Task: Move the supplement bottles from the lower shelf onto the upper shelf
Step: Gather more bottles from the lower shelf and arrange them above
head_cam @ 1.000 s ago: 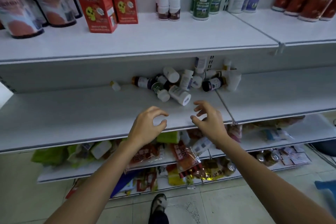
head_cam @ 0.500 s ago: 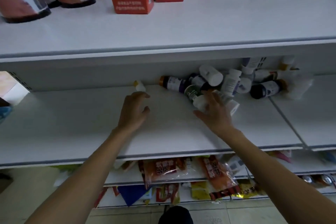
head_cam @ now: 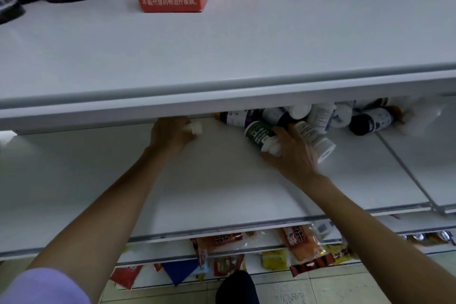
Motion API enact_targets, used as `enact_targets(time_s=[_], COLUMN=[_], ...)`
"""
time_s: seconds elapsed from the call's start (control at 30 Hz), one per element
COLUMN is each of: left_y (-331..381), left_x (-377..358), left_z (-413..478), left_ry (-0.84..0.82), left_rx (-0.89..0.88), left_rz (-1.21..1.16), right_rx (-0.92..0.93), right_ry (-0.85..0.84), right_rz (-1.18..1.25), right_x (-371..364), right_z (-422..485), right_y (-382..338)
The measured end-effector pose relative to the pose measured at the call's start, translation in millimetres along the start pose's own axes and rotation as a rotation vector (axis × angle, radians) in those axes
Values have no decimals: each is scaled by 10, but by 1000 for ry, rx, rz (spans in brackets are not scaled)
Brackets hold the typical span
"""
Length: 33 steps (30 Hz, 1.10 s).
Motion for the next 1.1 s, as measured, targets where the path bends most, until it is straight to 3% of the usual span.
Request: enact_targets(time_s=[0.07, 0.17, 0.33, 0.53, 0.8, 1.1], left_y=[76, 233, 728, 1490, 2311, 2711], left_x=[23, 71, 345, 737, 1250, 1741], left_z=[-141, -452, -1140, -1971, -2417, -2211], left_ry=[1, -15, -37, 9, -10, 34], left_rx=[6, 68, 87, -71, -239, -419], left_rz=[-47, -387, -718, -939, -1080, -999], right_rx=[25, 42, -54, -68, 67, 237], right_ry=[-14, -60, -129, -110, -136, -99], right_rz=[84, 296, 646, 1049, 1090, 1028], right_x=[26, 139, 612, 1356, 2325, 3095], right_z=[-90, -257, -636, -1156, -1405, -1156], right_y=[0, 7, -19, -29, -80, 47])
Point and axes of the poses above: each hand's wrist, its own z-axis towards the middle knuckle, its own x-axis out of the back of the hand, y = z × x, the point moved 1 cm from there along z, towards the middle knuckle, and after that the axes turned 5 degrees about -z, right-handed, at the moved point
